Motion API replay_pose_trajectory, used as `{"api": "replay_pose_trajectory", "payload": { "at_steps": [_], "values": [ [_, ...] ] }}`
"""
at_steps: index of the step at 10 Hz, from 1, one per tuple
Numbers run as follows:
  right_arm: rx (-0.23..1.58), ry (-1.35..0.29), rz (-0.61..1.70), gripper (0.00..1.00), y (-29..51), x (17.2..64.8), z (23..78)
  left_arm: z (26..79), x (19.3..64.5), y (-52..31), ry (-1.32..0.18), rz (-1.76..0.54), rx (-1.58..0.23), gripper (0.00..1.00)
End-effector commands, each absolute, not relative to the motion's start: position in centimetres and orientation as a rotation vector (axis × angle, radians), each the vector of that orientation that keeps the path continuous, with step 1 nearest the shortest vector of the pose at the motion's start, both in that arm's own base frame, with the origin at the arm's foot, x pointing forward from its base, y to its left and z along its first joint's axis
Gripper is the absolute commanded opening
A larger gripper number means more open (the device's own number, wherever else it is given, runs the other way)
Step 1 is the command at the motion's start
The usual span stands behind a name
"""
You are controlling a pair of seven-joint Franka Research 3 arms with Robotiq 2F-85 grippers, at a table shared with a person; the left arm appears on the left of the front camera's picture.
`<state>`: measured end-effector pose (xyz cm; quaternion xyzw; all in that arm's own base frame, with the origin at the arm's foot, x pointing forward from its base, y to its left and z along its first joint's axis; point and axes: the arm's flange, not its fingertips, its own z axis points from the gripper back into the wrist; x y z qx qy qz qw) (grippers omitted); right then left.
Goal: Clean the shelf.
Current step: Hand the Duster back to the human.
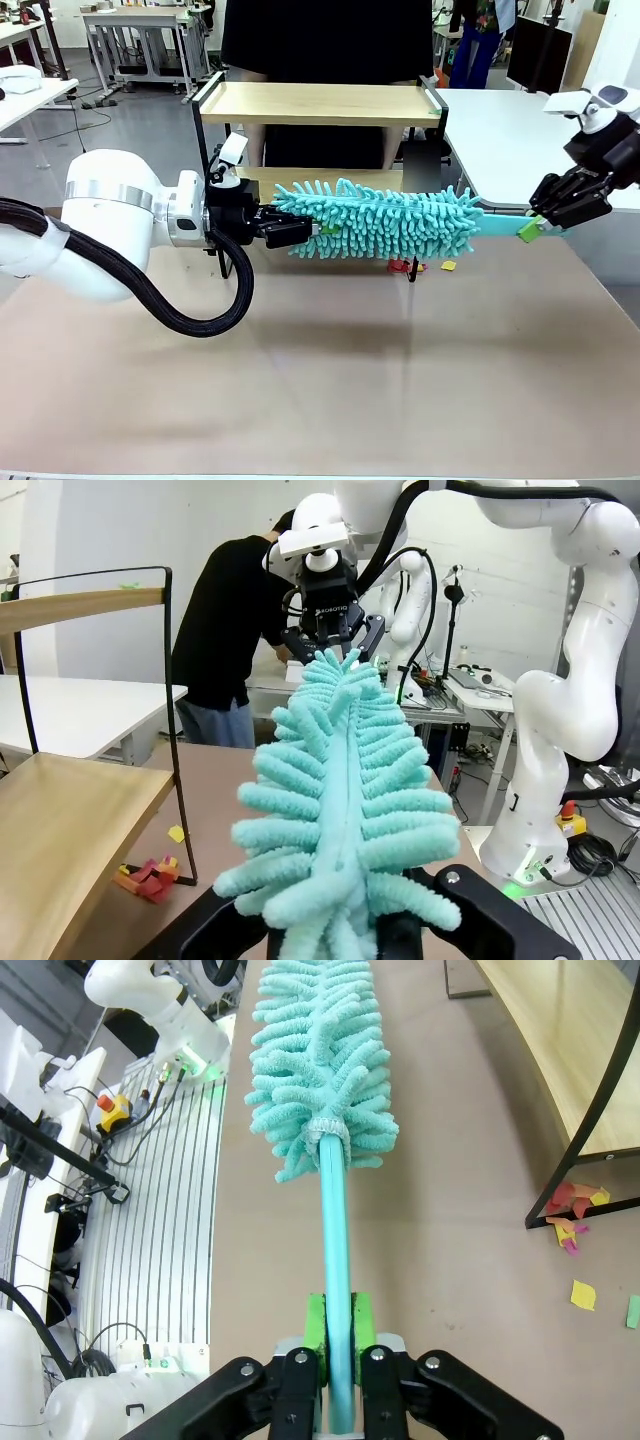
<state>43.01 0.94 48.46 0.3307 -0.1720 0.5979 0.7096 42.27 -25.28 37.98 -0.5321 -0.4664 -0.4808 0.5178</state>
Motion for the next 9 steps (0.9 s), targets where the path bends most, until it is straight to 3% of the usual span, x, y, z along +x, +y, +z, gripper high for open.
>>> {"api": "replay_pose_trajectory", "payload": {
  "at_steps": [1, 2, 3, 4, 5, 6, 9],
  "values": [
    [0.738, -0.381, 1.321, 0.13, 1.0, 43.1, 48.8, 38.0, 42.2, -25.5, -1.123, -1.165, -1.264, 0.0],
    [0.734, -0.382, 1.327, 0.72, 0.9, 43.0, 48.5, 38.0, 42.2, -25.5, -1.123, -1.165, -1.264, 0.0],
    [0.742, -0.402, 1.329, 0.72, 1.1, 42.8, 49.1, 38.0, 42.2, -25.5, -1.123, -1.165, -1.264, 0.0],
    [0.746, -0.415, 1.332, 1.0, 1.1, 42.7, 49.8, 38.0, 42.2, -25.5, -1.123, -1.165, -1.264, 0.0],
    [0.76, -0.443, 1.33, 0.74, 0.7, 42.2, 50.9, 38.0, 42.2, -25.5, -1.123, -1.165, -1.264, 0.0],
    [0.783, -0.496, 1.32, 1.0, 0.1, 41.7, 52.4, 38.0, 42.2, -25.5, -1.123, -1.165, -1.264, 0.0],
    [0.837, -0.677, 1.241, 1.0, -3.5, 40.2, 57.4, 38.0, 42.2, -25.5, -1.123, -1.165, -1.264, 0.0]
  ]
}}
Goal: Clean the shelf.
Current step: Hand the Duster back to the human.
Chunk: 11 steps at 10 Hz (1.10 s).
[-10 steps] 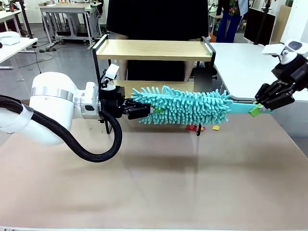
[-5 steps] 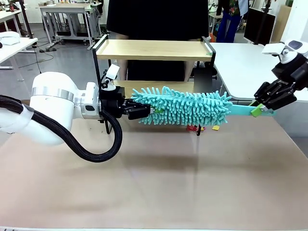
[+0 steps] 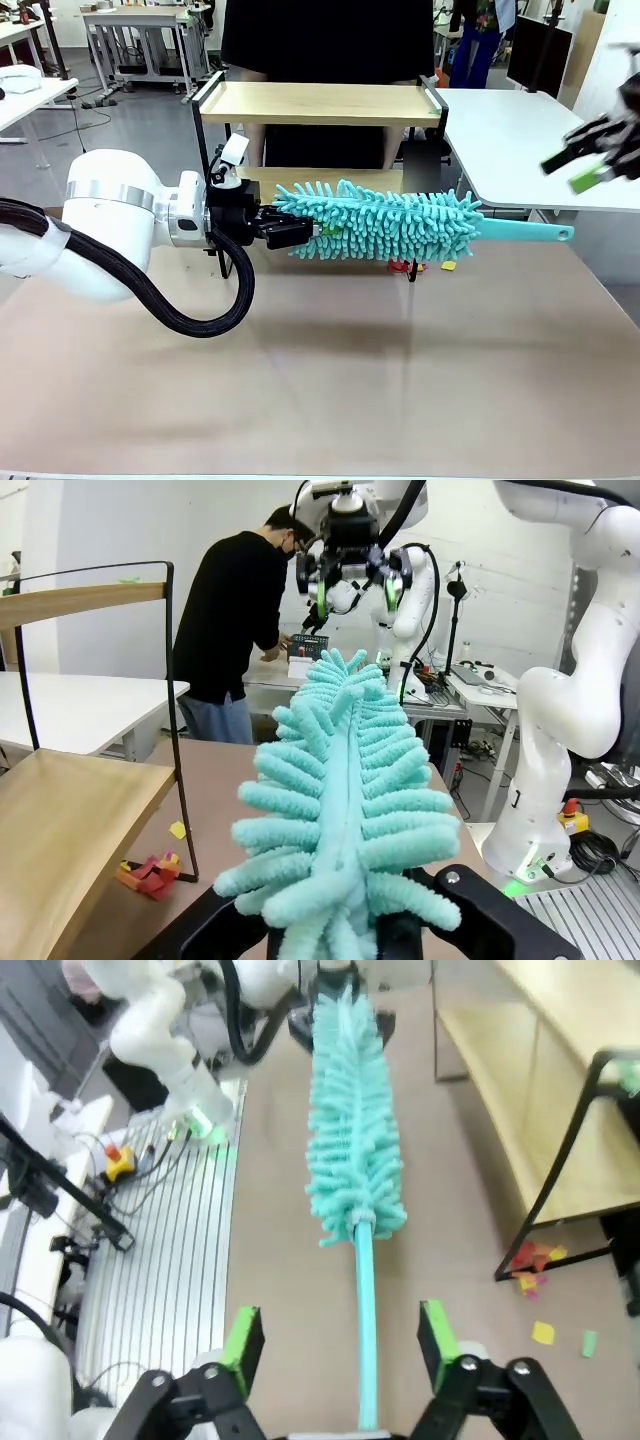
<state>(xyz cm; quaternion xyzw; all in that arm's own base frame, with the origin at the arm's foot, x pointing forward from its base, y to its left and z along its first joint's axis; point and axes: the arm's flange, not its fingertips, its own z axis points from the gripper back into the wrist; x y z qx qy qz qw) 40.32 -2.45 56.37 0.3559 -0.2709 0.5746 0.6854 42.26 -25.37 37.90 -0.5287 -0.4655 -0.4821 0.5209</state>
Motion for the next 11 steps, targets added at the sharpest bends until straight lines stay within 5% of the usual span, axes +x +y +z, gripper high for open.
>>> {"api": "replay_pose_trajectory", "payload": {
  "at_steps": [1, 5, 7, 8, 11],
  "values": [
    [0.847, -0.743, 1.209, 1.0, -5.3, 39.6, 58.9, 38.0, 42.2, -25.5, -1.123, -1.165, -1.264, 0.0],
    [0.869, -0.929, 1.077, 1.0, -12.1, 37.1, 61.5, 38.0, 42.2, -25.5, -1.123, -1.165, -1.264, 0.0],
    [0.839, -0.89, 1.097, 1.0, -12.1, 37.0, 61.5, 38.0, 42.2, -25.5, -1.123, -1.165, -1.264, 0.0],
    [0.839, -0.89, 1.097, 1.0, -12.1, 37.0, 61.5, 37.9, 42.2, -25.4, -1.114, -1.156, -1.265, 0.17],
    [0.839, -0.89, 1.097, 1.0, -12.1, 37.0, 61.5, 43.8, 41.3, -21.3, -1.251, -1.079, -1.211, 0.17]
  ]
}}
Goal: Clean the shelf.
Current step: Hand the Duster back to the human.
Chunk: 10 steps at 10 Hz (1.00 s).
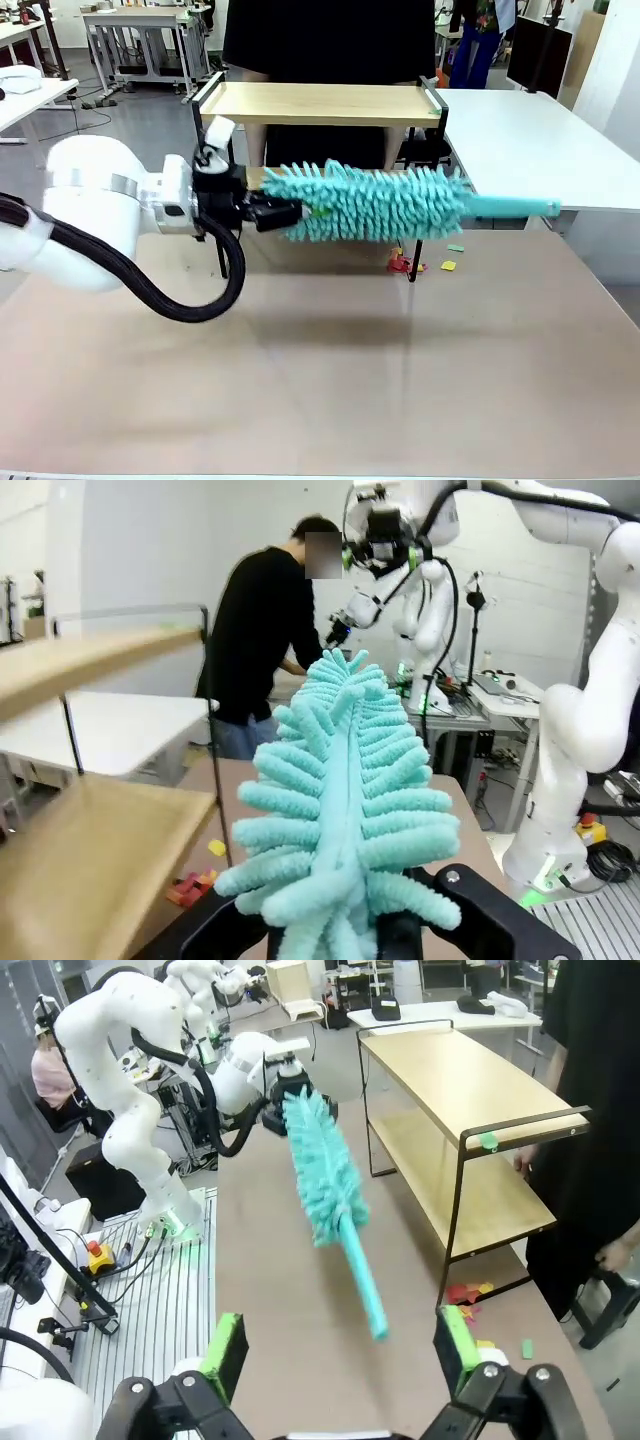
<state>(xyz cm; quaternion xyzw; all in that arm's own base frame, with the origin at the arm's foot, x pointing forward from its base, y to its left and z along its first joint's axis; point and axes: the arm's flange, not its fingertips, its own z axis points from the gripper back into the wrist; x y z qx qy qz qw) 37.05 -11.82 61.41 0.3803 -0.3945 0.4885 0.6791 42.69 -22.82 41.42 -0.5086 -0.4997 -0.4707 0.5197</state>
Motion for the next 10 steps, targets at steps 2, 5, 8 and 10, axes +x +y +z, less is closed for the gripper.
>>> {"api": "replay_pose_trajectory", "payload": {
  "at_steps": [2, 5, 8, 10],
  "values": [
    [0.839, -0.89, 1.097, 1.0, -12.1, 37.0, 61.5, 47.5, 41.2, -19.0, -1.349, -1.025, -1.156, 0.17],
    [0.839, -0.89, 1.097, 1.0, -12.1, 37.0, 61.5, 53.6, 40.7, -13.7, -1.51, -0.895, -1.077, 0.17],
    [0.839, -0.89, 1.097, 1.0, -12.1, 37.0, 61.5, 56.7, 39.7, -6.9, -1.644, -0.719, -0.908, 0.17],
    [0.839, -0.89, 1.097, 1.0, -12.1, 37.0, 61.5, 57.1, 38.6, -0.8, -1.731, -0.548, -0.755, 0.17]
  ]
}}
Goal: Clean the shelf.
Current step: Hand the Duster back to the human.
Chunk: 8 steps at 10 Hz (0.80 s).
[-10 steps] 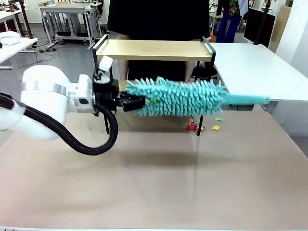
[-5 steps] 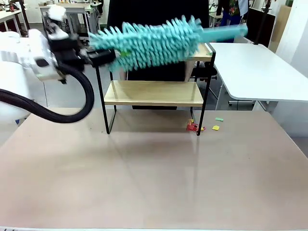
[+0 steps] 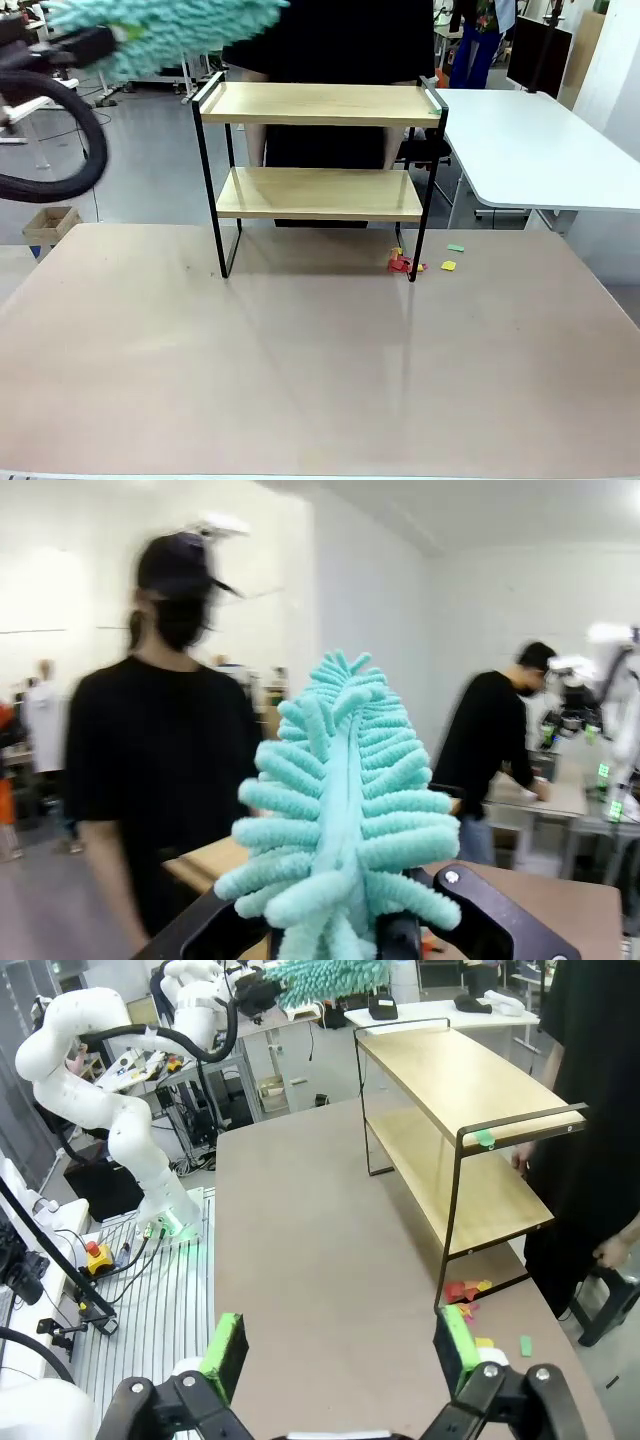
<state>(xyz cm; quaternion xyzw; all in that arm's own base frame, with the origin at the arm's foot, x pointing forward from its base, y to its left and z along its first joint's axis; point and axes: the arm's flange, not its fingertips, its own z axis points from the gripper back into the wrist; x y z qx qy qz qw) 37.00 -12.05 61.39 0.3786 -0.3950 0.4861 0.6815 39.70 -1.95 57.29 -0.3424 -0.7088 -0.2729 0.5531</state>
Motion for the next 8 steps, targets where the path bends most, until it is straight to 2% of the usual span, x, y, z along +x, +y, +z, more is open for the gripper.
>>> {"api": "replay_pose_trajectory", "payload": {
  "at_steps": [1, 5, 8],
  "values": [
    [0.839, -0.89, 1.097, 1.0, -12.1, 37.0, 61.5, 56.7, 37.9, 2.0, -1.759, -0.458, -0.674, 0.17],
    [0.839, -0.89, 1.097, 1.0, -12.1, 37.0, 61.5, 52.5, 36.7, 9.2, -1.739, -0.198, -0.459, 0.17],
    [0.839, -0.89, 1.097, 1.0, -12.1, 37.0, 61.5, 49.2, 38.0, 9.1, -1.663, -0.138, -0.272, 0.17]
  ]
}}
